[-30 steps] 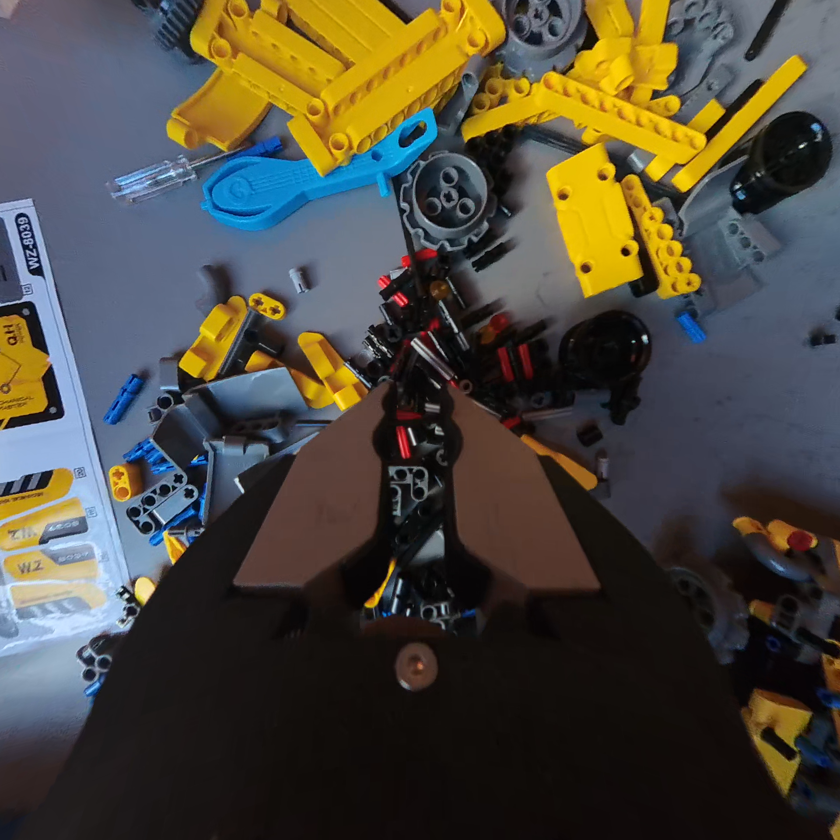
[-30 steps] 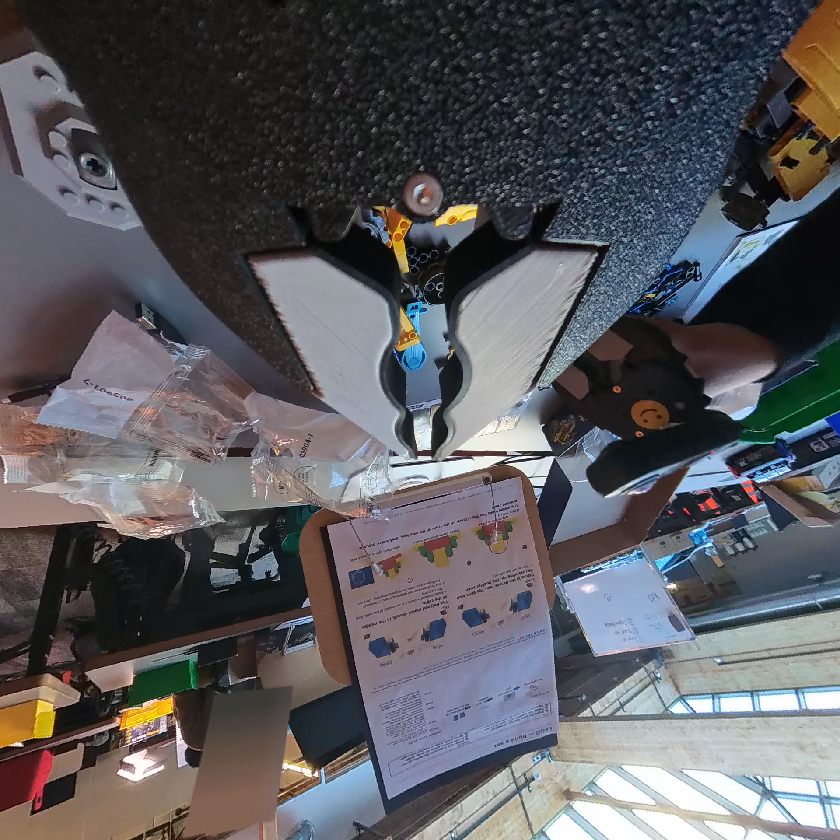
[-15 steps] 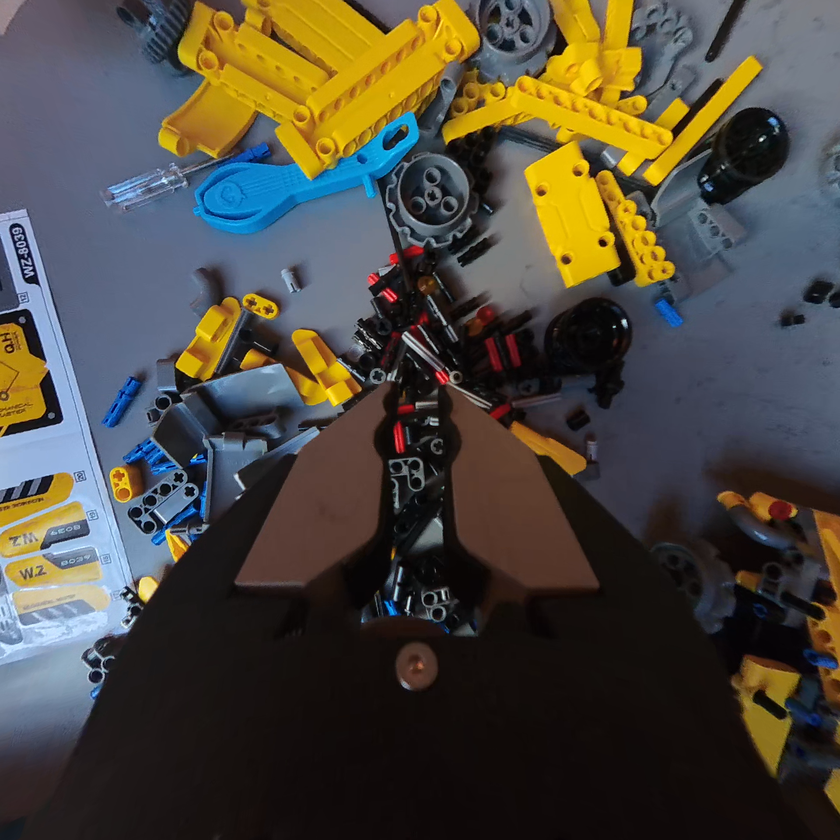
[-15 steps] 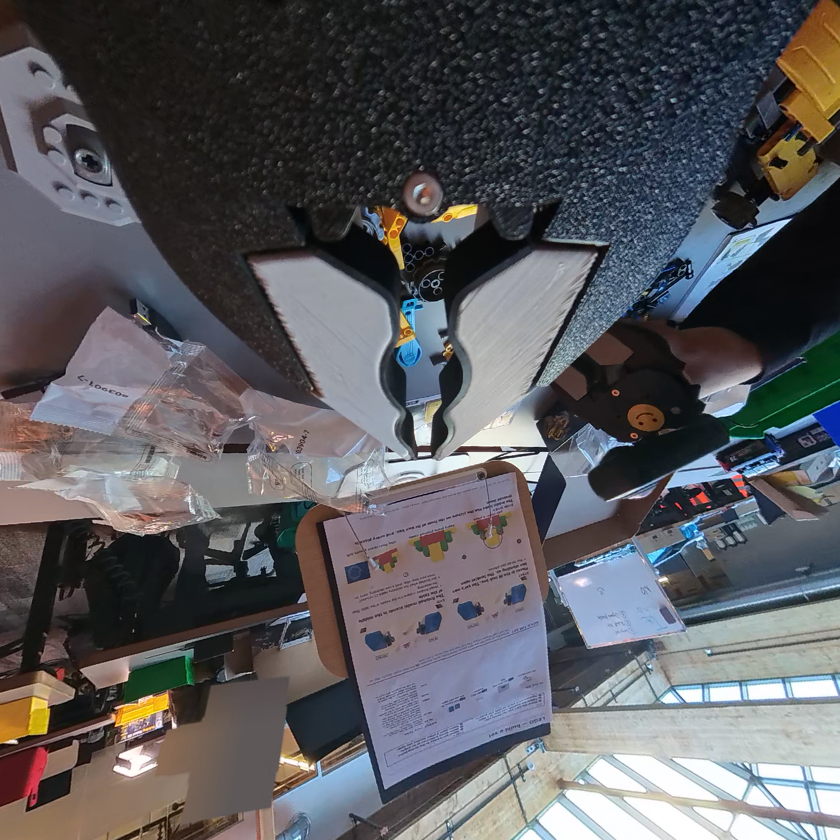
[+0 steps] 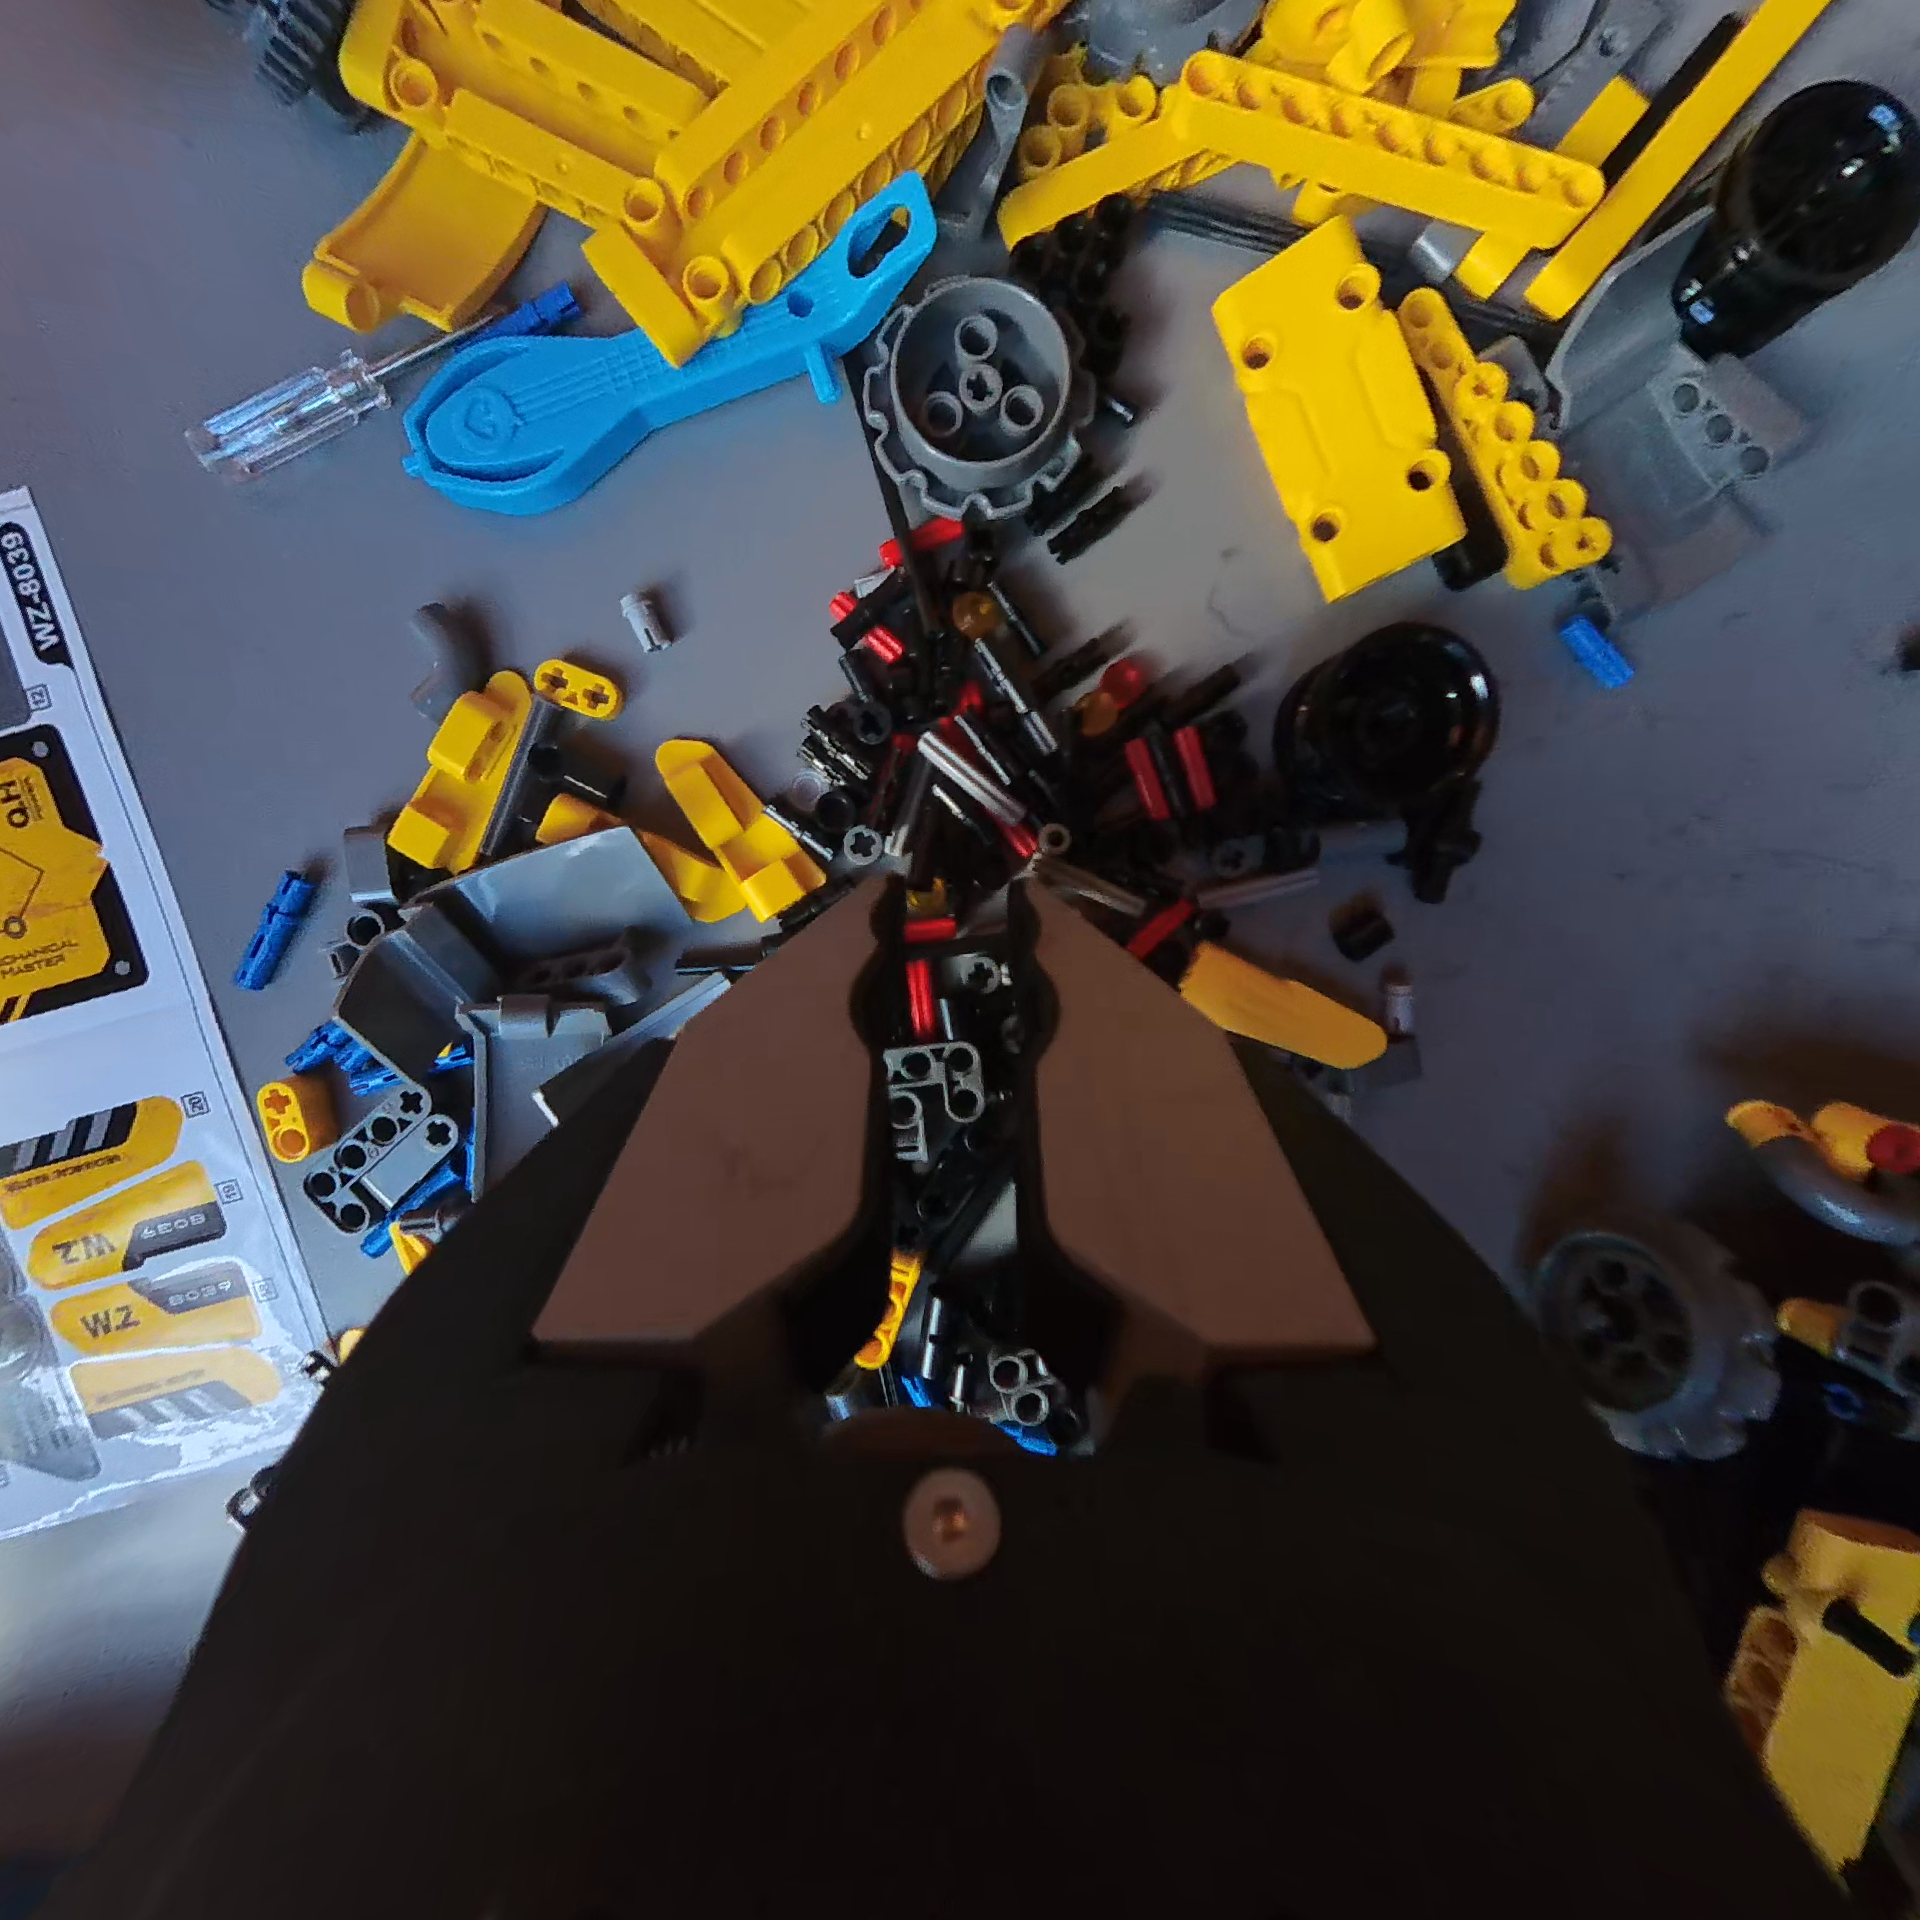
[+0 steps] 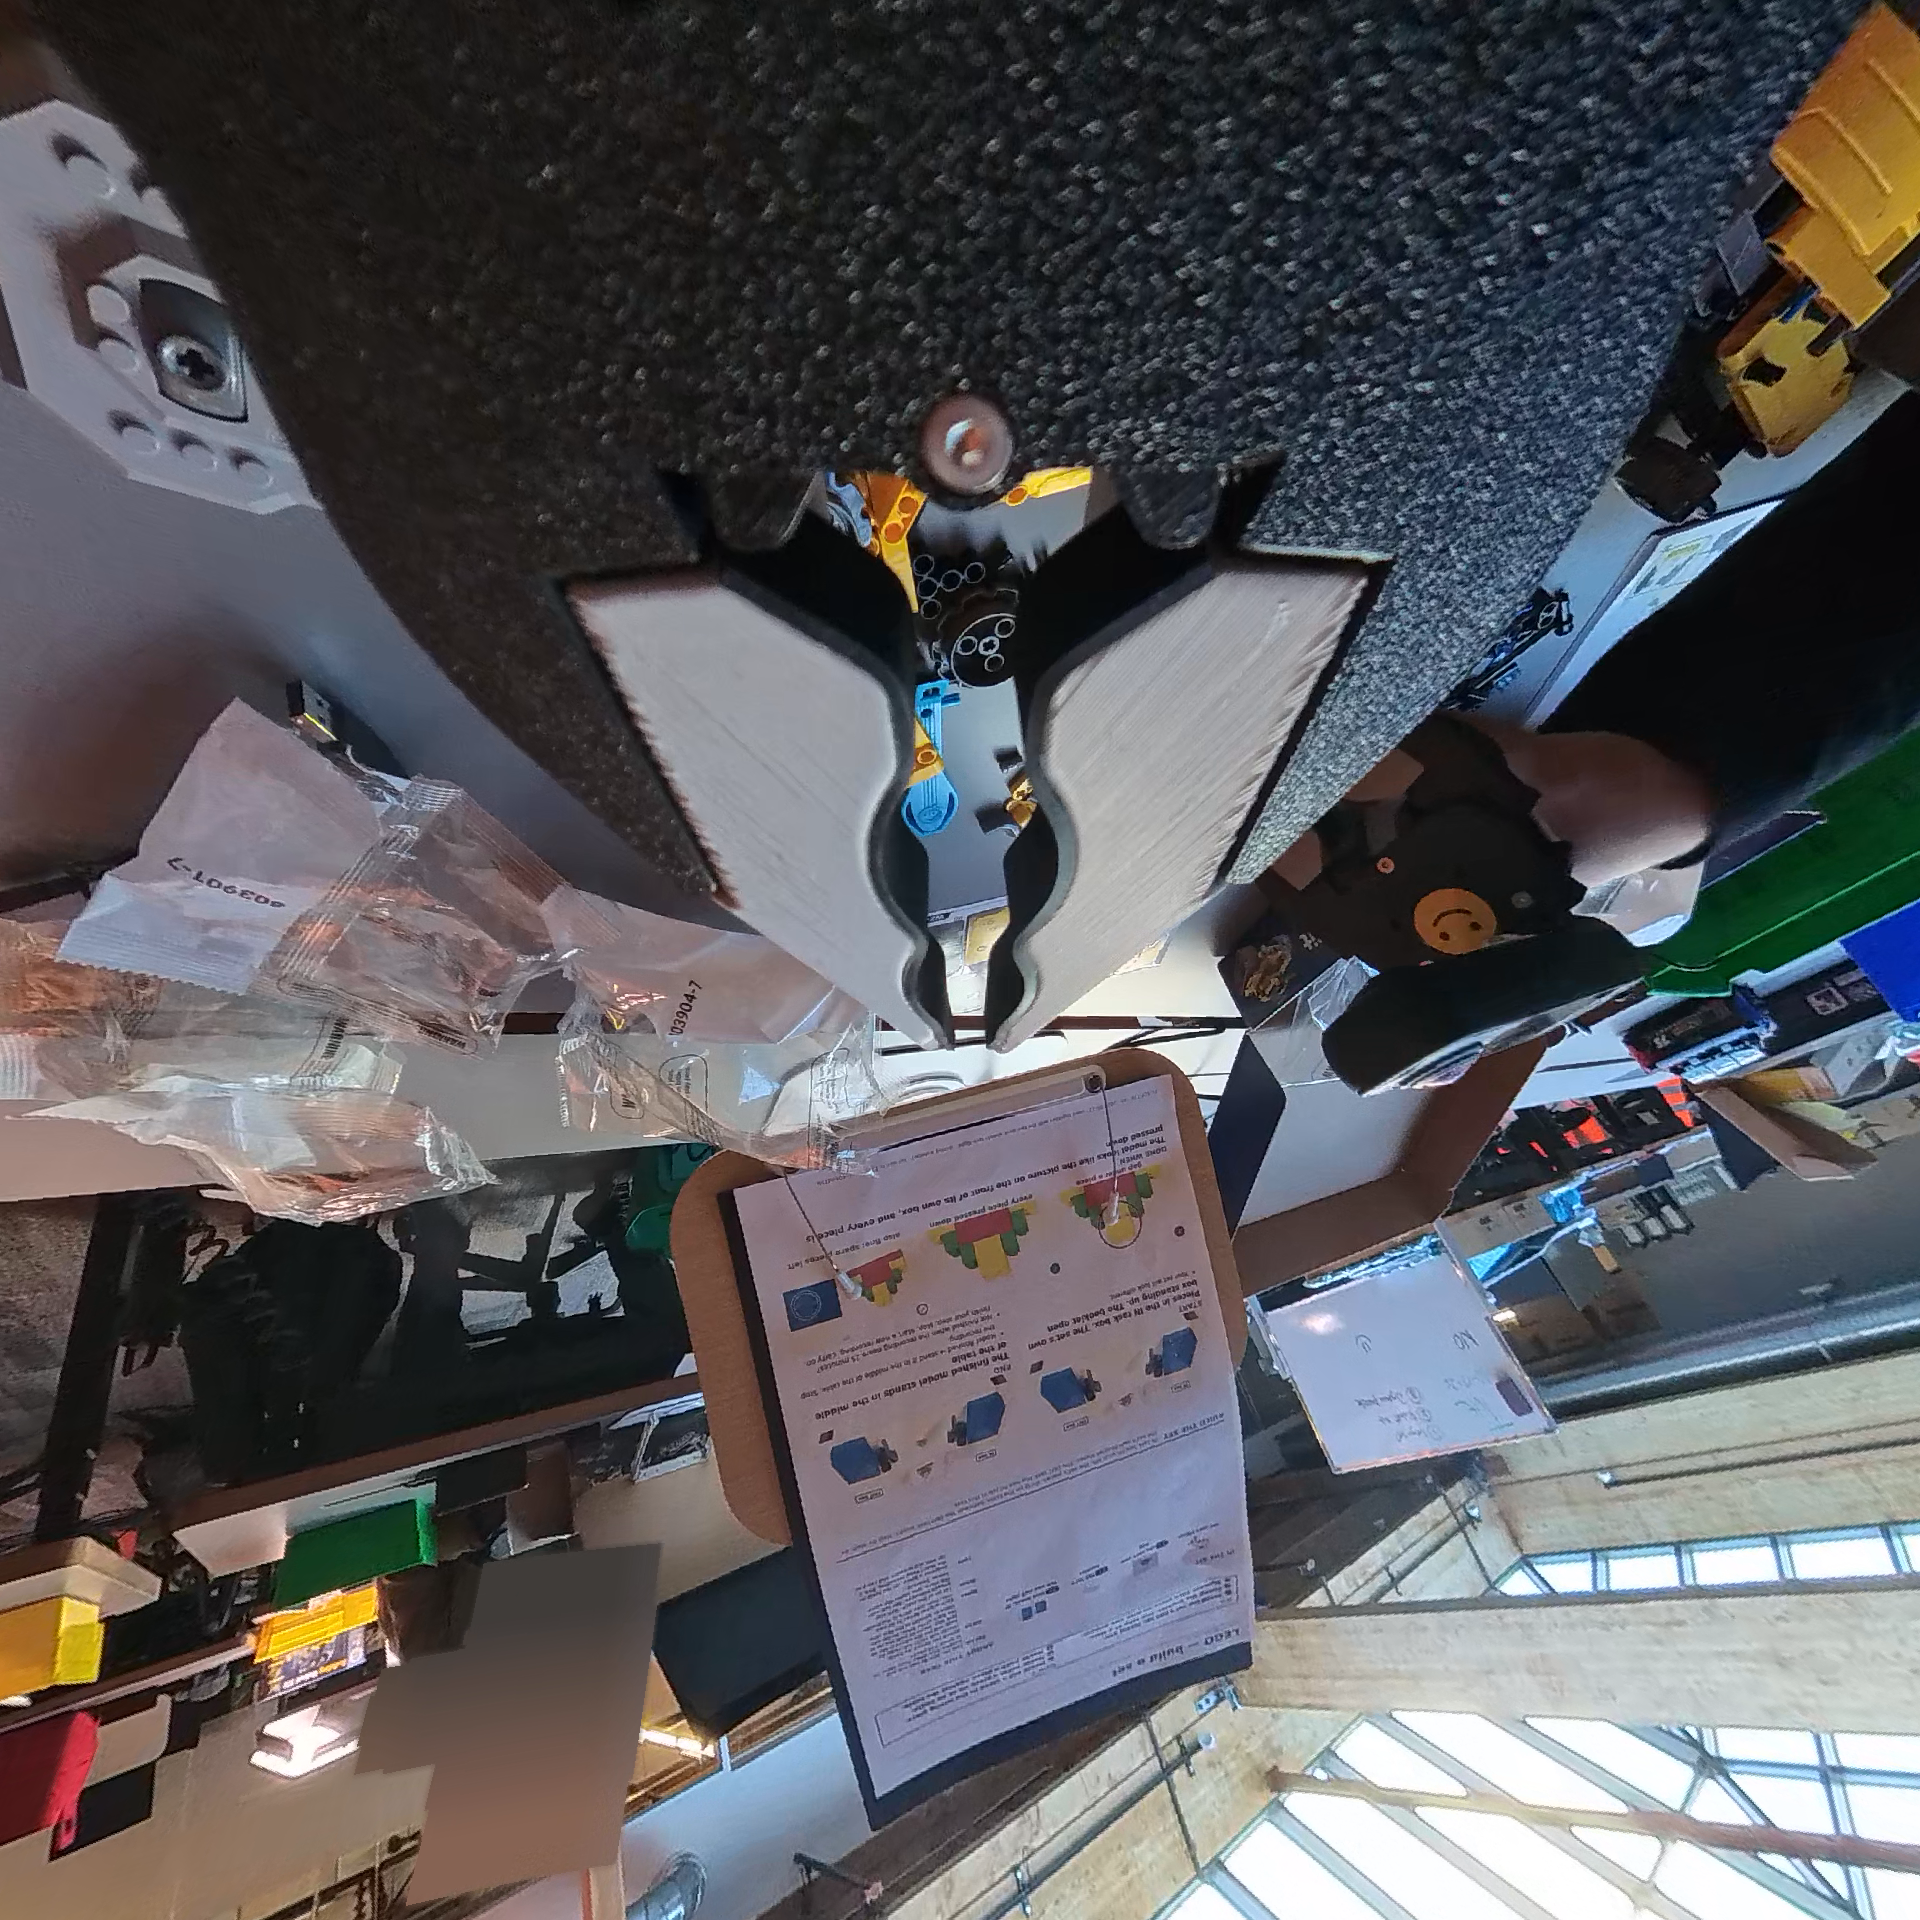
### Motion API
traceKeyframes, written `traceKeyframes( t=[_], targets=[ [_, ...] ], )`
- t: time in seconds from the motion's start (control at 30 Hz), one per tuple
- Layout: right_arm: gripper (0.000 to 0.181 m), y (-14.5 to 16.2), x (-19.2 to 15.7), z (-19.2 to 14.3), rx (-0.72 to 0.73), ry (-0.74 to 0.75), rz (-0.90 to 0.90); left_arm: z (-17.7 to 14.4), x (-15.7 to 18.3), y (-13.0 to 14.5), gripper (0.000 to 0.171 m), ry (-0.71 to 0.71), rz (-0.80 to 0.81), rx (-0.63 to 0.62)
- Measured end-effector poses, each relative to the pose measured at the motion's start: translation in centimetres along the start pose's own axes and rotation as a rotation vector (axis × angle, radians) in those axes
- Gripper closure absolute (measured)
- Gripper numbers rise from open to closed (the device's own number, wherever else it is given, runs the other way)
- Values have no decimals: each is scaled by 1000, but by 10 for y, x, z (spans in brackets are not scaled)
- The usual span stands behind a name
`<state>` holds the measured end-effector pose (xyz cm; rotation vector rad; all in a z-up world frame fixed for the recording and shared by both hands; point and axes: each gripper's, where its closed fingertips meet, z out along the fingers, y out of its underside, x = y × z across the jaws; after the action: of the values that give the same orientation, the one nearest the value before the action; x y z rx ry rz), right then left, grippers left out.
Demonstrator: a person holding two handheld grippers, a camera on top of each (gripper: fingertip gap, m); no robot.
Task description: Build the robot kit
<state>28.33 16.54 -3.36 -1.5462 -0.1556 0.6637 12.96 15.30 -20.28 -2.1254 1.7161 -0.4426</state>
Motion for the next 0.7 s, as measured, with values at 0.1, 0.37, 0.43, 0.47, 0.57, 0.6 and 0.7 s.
traceKeyframes(
  t=[0.1, 0.37, 0.43, 0.47, 0.57, 0.6, 0.7],
  targets=[
    [176, 0, 0, 0, 2, -2, 4, 2, 1, -1, 156, 2, 7, 5],
    [176, -1, -1, 0, 3, -5, 6, 3, 1, -2, 169, 3, 14, 16],
    [176, -1, 0, 0, 3, -5, 7, -1, 1, -3, 170, 18, 12, 34],
    [175, 0, 0, 0, 3, -6, 8, -3, 2, -4, 168, 33, 11, 48],
    [175, 0, -1, 0, 0, -7, 8, -7, 3, -3, 164, 42, 39, 62],
    [175, 0, -1, 0, -1, -7, 8, -7, 2, -1, 163, 37, 47, 54],
    [175, 1, -1, 0, -3, -8, 7, -7, 2, -3, 162, 31, 54, 66]
  ],
)
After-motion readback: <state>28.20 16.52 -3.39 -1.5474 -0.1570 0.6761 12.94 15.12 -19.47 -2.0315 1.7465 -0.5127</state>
